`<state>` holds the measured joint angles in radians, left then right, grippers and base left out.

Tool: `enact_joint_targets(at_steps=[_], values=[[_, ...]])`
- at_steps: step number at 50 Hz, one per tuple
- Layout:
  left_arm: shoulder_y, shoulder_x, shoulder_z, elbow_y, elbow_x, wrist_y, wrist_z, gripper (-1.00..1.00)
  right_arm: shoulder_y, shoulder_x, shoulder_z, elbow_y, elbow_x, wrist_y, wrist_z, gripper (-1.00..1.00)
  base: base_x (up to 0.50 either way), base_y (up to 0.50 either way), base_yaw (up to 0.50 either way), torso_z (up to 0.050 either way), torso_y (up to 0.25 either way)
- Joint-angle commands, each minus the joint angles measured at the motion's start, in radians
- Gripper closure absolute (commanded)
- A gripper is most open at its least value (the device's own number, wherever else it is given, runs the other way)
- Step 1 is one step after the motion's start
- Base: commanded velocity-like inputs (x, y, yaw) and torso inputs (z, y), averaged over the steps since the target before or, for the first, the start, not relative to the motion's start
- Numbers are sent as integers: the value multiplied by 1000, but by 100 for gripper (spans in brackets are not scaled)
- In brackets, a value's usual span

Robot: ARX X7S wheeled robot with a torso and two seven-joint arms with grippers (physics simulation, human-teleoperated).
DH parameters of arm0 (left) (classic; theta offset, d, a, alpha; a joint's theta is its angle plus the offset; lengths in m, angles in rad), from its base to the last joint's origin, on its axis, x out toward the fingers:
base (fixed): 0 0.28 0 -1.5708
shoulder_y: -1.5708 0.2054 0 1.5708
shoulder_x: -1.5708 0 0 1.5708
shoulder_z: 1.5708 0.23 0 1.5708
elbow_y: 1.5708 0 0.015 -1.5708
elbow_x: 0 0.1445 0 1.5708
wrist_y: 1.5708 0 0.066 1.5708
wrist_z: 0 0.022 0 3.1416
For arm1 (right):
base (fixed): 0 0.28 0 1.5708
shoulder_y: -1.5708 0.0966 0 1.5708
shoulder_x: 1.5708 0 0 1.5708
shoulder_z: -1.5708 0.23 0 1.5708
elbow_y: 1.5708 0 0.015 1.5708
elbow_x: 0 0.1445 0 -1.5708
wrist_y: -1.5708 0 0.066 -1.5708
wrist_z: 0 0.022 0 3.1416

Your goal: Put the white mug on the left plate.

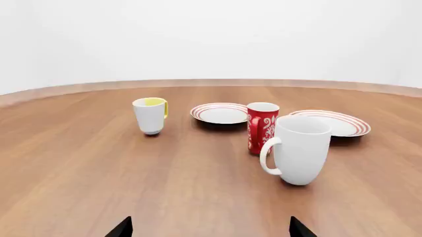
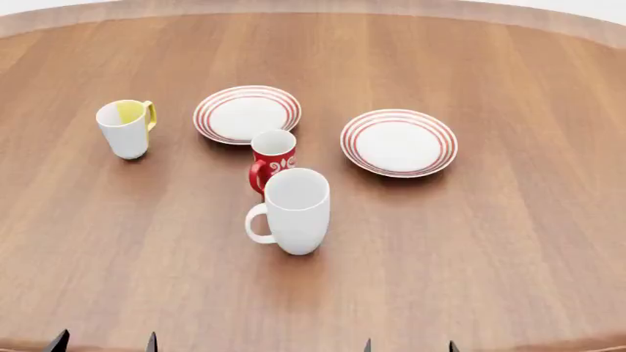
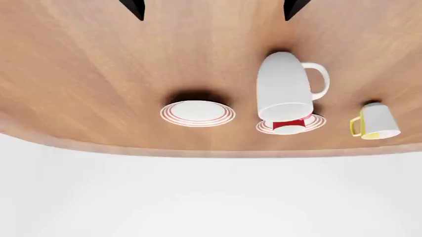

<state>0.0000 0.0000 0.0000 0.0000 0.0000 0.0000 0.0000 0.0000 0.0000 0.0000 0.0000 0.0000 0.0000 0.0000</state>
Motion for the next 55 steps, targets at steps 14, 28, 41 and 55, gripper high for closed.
enact_joint_targets(at_steps=[14, 28, 41, 55], values=[[-85, -116, -32, 386, -46, -308, -68, -100, -29, 121, -43, -410, -43, 247, 24, -100, 0, 0, 0, 0, 0], [-30, -171, 9, 372, -9, -275, -60, -100, -2, 145, -44, -438, -45, 290, 40, -100, 137, 14, 0, 0, 0], [-48, -166, -6, 278, -67, -239, -50, -100, 22, 146, -47, -394, -22, 270, 53, -100, 188, 104, 0, 0, 0], [-49, -164, 30, 205, -60, -193, -54, -100, 26, 150, -55, -362, -8, 248, 68, -100, 198, 117, 0, 0, 0]])
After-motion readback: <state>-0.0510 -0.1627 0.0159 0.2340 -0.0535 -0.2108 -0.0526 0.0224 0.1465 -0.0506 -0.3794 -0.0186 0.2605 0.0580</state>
